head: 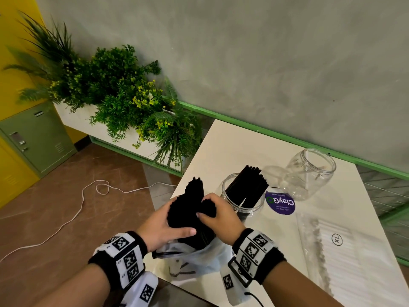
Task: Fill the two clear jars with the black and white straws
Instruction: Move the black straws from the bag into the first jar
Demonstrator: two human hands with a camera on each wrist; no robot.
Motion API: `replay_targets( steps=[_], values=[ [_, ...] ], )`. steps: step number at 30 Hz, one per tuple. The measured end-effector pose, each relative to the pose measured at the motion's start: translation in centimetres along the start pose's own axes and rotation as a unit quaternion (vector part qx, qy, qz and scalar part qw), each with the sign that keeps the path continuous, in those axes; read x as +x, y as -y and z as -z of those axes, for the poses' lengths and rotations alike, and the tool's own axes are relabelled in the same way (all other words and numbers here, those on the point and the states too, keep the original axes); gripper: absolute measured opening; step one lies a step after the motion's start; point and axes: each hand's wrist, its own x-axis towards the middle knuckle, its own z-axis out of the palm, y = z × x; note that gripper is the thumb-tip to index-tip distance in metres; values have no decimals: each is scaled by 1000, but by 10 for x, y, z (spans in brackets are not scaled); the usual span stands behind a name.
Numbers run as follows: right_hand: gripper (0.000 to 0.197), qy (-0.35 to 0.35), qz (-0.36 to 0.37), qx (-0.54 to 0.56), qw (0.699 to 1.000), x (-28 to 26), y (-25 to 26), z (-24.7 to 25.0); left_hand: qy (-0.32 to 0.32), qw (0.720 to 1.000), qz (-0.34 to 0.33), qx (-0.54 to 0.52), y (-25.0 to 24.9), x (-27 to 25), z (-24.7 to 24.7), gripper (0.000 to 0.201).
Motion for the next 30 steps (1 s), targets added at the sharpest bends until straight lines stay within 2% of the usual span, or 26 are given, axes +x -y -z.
replay_targets(
  steps=[5, 12, 17, 22, 27, 30],
  values=[
    [20, -19, 5, 44, 999, -8, 11, 11, -6, 999, -11, 38, 3, 2, 1, 110],
    [15, -116, 27, 172, 978, -7, 39, 40, -4, 996, 7, 84, 7, 6, 2, 128],
    [18, -162, 43, 218, 962, -1, 55, 47, 0, 996, 7, 87, 7, 7, 1, 129],
    [22, -175, 64, 252, 950, 6, 76, 62, 0, 995, 8, 102, 6, 8, 2, 132],
    [24, -192, 99, 283, 935, 11, 96, 87, 2, 996, 10, 91, 6, 10, 1, 125],
    [27, -213, 96, 296, 926, 14, 103, 101, -2, 996, 8, 87, 6, 9, 0, 125]
  ],
)
